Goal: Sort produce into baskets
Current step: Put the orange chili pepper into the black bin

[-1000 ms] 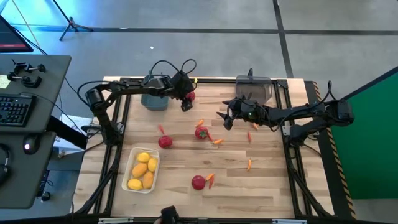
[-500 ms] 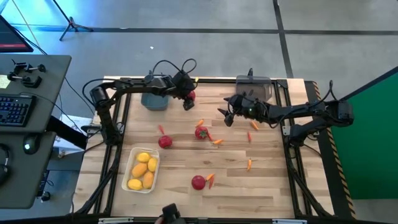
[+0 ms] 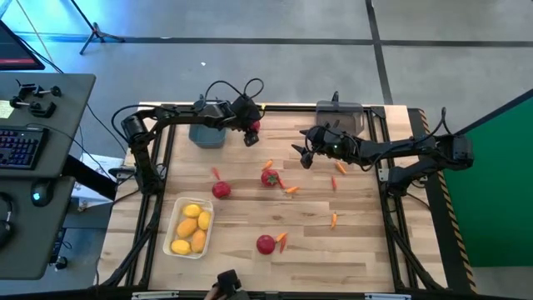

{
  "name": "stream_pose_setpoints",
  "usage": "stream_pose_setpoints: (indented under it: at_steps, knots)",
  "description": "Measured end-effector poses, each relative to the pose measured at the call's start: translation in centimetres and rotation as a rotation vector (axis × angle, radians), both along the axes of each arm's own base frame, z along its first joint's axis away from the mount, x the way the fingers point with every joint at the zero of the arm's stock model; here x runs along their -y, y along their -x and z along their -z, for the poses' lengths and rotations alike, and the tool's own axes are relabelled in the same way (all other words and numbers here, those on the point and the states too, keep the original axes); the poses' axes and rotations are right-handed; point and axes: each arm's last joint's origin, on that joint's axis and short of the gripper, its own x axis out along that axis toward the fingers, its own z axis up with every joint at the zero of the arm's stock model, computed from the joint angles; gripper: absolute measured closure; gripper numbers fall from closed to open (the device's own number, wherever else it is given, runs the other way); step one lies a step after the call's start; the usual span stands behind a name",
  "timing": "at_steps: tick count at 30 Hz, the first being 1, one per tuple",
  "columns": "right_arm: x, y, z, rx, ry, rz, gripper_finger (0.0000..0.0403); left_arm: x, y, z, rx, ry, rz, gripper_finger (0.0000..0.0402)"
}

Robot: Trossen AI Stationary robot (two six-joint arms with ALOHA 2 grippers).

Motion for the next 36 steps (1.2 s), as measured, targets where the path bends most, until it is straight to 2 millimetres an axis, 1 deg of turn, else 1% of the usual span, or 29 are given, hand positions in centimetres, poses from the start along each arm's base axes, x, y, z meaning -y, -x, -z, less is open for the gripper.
stream_pose_setpoints:
  at_steps: [4, 8, 11, 14, 17, 25, 29, 33, 36]
  knots:
    - [0.0, 0.0, 0.0, 0.000, 0.001, 0.000, 0.0114, 0.5, -0.2, -0.1, 0.015, 0.029, 0.040, 0.0147]
    - [0.0, 0.0, 0.0, -0.007, 0.012, -0.005, 0.0114, 1.6, -0.5, -0.7, 0.014, 0.037, 0.086, 0.0147]
    - [0.0, 0.0, 0.0, -0.008, 0.013, -0.009, 0.0114, 2.4, -0.4, -1.4, 0.017, 0.042, 0.105, 0.0147]
    - [0.0, 0.0, 0.0, -0.010, 0.012, -0.010, 0.0114, 2.9, -0.3, -2.6, 0.047, 0.029, 0.108, 0.0147]
    - [0.0, 0.1, 0.2, -0.025, 0.008, -0.012, 0.0114, 3.0, -0.2, -3.4, 0.070, 0.013, 0.089, 0.0147]
    - [-0.2, 0.2, 0.5, -0.054, -0.030, -0.026, 0.0114, 2.8, 0.1, -3.5, 0.056, 0.007, 0.081, 0.0149]
    - [-0.7, 0.7, 0.2, -0.052, -0.113, -0.042, 0.0114, 3.4, -0.4, -3.5, 0.108, 0.065, 0.127, 0.0174]
    - [-1.6, 1.9, 0.3, -0.122, -0.222, -0.012, 0.0121, 4.0, -0.8, -3.0, 0.202, 0.072, 0.172, 0.0222]
    - [-2.3, 3.3, 0.7, -0.216, -0.334, 0.050, 0.0141, 4.4, -1.1, -2.5, 0.283, 0.049, 0.191, 0.0260]
